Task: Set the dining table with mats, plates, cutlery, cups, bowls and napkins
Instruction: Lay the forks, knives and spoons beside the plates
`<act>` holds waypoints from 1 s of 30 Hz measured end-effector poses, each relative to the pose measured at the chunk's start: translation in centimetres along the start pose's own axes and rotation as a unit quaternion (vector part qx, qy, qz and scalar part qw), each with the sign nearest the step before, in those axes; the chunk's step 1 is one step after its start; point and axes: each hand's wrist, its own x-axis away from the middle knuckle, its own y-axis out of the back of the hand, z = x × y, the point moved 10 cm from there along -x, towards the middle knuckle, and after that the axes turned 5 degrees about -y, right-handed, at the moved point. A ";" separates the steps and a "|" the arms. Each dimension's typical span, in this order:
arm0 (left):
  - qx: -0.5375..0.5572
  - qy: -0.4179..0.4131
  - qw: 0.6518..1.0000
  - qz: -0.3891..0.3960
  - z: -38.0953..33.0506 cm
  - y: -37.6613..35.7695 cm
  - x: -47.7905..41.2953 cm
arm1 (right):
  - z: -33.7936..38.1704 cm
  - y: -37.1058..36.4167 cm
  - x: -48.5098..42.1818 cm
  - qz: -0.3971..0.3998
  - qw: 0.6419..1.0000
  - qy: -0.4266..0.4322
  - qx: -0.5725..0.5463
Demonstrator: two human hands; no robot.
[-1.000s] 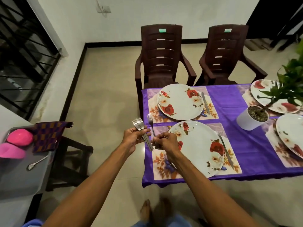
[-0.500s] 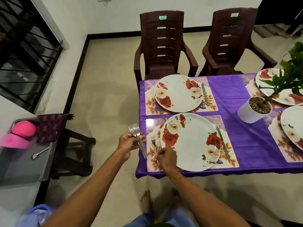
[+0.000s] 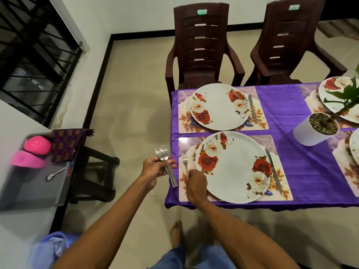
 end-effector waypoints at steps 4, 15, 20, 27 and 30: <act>0.004 0.002 1.000 0.002 -0.4 0.1 -0.4 | 0.6 -0.1 0.1 0.001 0.999 0.027 0.043; -0.004 0.005 1.000 0.012 -0.7 -0.5 -1.3 | 0.3 1.2 -0.9 0.025 0.999 -0.008 -0.035; 0.016 -0.002 1.000 0.015 -1.9 -2.0 -1.8 | 2.1 6.5 -2.8 -0.006 0.979 -0.017 -0.205; 0.045 -0.020 0.999 0.010 -5.0 -6.3 -3.2 | 8.0 9.9 -5.4 0.131 0.956 0.070 -0.251; 0.050 -0.021 0.999 0.008 -6.0 -7.6 -3.6 | 8.1 10.2 -6.8 0.145 0.952 0.056 -0.263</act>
